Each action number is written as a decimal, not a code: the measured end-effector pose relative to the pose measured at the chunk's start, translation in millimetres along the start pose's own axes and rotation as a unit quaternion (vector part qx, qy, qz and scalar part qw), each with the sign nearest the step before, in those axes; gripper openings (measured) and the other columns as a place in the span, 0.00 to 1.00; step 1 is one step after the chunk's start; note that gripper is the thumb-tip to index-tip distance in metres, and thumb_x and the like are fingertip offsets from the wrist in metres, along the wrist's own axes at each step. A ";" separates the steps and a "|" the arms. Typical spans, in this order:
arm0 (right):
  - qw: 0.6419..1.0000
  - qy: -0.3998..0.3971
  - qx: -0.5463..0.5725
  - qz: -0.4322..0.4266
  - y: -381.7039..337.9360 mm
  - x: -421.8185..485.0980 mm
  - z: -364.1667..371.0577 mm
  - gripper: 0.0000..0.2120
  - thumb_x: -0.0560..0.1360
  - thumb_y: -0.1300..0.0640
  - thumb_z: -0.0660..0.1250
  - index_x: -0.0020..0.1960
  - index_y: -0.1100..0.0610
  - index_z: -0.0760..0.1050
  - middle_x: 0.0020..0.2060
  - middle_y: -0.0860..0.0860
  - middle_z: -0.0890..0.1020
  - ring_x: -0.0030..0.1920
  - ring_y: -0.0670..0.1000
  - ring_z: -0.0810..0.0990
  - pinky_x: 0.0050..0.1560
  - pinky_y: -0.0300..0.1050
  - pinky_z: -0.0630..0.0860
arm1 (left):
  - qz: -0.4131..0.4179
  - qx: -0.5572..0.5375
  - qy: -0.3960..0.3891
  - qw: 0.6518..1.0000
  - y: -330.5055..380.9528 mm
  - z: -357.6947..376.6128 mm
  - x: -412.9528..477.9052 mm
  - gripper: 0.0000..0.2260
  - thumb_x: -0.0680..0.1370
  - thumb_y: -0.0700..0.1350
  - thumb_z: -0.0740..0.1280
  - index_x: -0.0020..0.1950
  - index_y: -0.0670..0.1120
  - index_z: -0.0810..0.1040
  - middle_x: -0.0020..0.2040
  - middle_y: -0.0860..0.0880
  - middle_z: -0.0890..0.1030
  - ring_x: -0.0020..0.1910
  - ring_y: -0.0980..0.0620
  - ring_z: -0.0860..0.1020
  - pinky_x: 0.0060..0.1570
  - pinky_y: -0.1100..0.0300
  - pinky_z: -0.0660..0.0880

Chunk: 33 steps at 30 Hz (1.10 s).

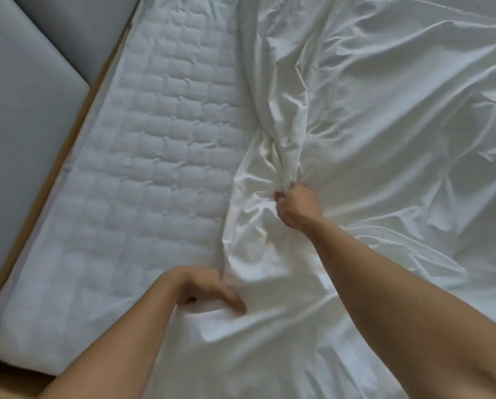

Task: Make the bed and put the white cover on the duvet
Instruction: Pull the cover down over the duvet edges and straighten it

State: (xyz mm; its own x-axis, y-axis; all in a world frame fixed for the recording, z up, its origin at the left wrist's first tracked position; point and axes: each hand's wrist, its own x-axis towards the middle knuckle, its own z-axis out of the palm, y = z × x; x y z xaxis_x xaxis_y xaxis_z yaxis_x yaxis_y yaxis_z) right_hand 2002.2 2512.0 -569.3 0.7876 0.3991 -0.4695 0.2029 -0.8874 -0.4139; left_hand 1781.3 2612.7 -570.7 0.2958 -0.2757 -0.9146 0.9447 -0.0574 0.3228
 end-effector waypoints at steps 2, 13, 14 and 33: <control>0.996 0.057 0.062 0.030 -4.0 12.1 -2.4 0.16 0.82 0.56 0.58 0.61 0.64 0.78 0.59 0.65 0.81 0.60 0.66 0.79 0.57 0.52 0.74 | -0.020 0.018 0.007 1.000 -26.3 0.7 -3.0 0.24 0.65 0.43 0.84 0.59 0.47 0.83 0.53 0.45 0.87 0.53 0.44 0.85 0.56 0.45 0.81; 0.943 0.210 -0.037 -0.255 11.7 -143.3 74.1 0.32 0.72 0.36 0.70 0.68 0.54 0.73 0.67 0.58 0.71 0.64 0.61 0.70 0.63 0.57 0.65 | 0.074 -0.065 0.084 0.992 -80.1 39.4 -27.5 0.18 0.76 0.45 0.75 0.64 0.54 0.78 0.56 0.52 0.86 0.52 0.52 0.85 0.49 0.56 0.82; 0.918 0.201 -0.029 -0.341 22.8 -174.8 82.2 0.28 0.73 0.35 0.70 0.62 0.55 0.76 0.61 0.57 0.74 0.60 0.59 0.73 0.59 0.55 0.67 | 0.080 -0.066 0.074 0.992 -82.5 42.8 -31.2 0.19 0.76 0.48 0.76 0.66 0.57 0.77 0.56 0.53 0.85 0.53 0.53 0.85 0.48 0.58 0.81; 0.792 0.140 -0.140 -0.578 186.5 -266.1 31.4 0.26 0.80 0.37 0.60 0.33 0.55 0.67 0.23 0.50 0.72 0.20 0.56 0.72 0.25 0.39 0.62 | 0.086 -0.322 0.416 0.846 -223.8 294.4 -12.3 0.24 0.67 0.51 0.82 0.60 0.45 0.81 0.51 0.52 0.84 0.48 0.53 0.82 0.42 0.60 0.78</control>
State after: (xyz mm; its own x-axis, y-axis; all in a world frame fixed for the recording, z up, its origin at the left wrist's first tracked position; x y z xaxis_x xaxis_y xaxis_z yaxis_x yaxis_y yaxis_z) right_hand 1812.2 2247.6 -546.0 0.0715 0.9499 0.3042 0.9727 0.0012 -0.2323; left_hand 1524.6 2346.4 -560.0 0.1812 0.5601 -0.8083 0.6795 0.5229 0.5147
